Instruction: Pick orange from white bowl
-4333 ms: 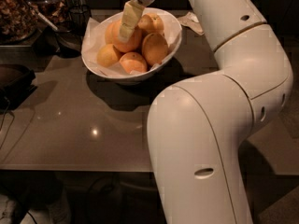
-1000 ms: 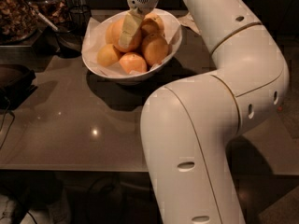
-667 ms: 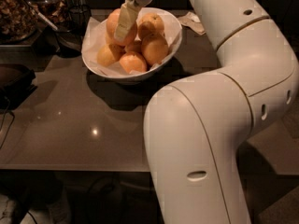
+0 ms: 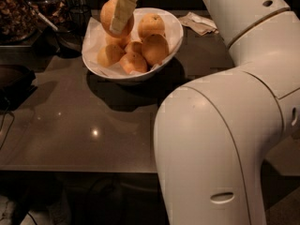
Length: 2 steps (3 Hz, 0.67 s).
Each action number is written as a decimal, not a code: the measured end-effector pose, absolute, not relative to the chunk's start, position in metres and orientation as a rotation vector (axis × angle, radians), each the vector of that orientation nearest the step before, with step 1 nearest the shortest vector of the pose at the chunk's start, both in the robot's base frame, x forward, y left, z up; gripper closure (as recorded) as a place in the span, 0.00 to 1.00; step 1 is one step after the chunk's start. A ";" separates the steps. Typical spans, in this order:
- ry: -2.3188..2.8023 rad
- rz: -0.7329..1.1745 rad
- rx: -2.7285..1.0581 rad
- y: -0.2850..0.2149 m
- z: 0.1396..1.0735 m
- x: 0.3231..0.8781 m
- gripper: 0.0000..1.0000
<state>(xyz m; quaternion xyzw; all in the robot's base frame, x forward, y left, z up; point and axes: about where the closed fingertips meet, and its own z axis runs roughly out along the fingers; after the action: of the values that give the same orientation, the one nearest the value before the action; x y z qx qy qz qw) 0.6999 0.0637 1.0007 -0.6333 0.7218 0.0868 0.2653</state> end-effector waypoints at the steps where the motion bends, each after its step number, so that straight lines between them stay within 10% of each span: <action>1: 1.935 0.241 -1.672 0.057 1.011 0.689 1.00; 2: 1.993 0.275 -1.610 0.039 0.999 0.647 1.00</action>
Offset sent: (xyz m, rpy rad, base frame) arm -0.1068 -0.0513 0.0068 0.1205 0.0051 -0.1535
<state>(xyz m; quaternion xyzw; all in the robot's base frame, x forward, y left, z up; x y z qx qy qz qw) 0.6474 0.0385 0.9987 -0.6001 0.7428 0.1025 0.2786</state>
